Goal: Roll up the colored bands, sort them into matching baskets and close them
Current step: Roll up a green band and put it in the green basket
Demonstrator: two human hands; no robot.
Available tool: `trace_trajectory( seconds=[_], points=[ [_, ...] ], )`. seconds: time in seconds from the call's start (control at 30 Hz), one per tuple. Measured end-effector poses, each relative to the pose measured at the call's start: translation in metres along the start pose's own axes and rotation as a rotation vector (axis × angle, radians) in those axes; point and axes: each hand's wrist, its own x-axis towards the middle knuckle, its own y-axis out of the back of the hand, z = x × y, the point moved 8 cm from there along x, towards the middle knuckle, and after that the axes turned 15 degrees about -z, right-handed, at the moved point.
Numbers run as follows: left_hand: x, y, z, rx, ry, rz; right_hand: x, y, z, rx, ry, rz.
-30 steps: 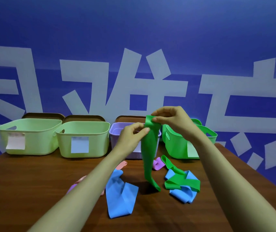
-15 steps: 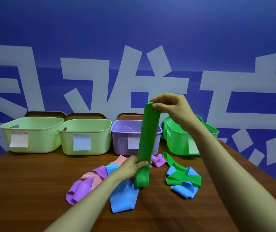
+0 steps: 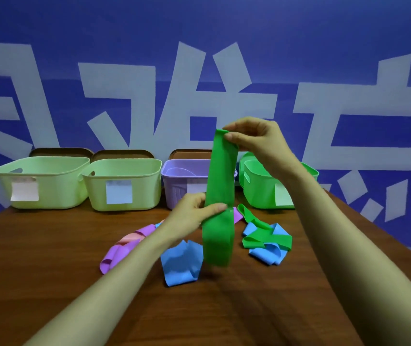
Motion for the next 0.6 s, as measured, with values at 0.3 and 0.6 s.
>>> trace_trajectory(
  seconds=[0.3, 0.6],
  points=[
    [-0.026, -0.019, -0.07, -0.015, 0.248, -0.128, -0.025, -0.039, 0.117, 0.166, -0.292, -0.072],
    [0.017, 0.04, -0.141, 0.124, 0.384, 0.231, -0.059, -0.074, 0.245, 0.173, -0.491, -0.073]
  ],
)
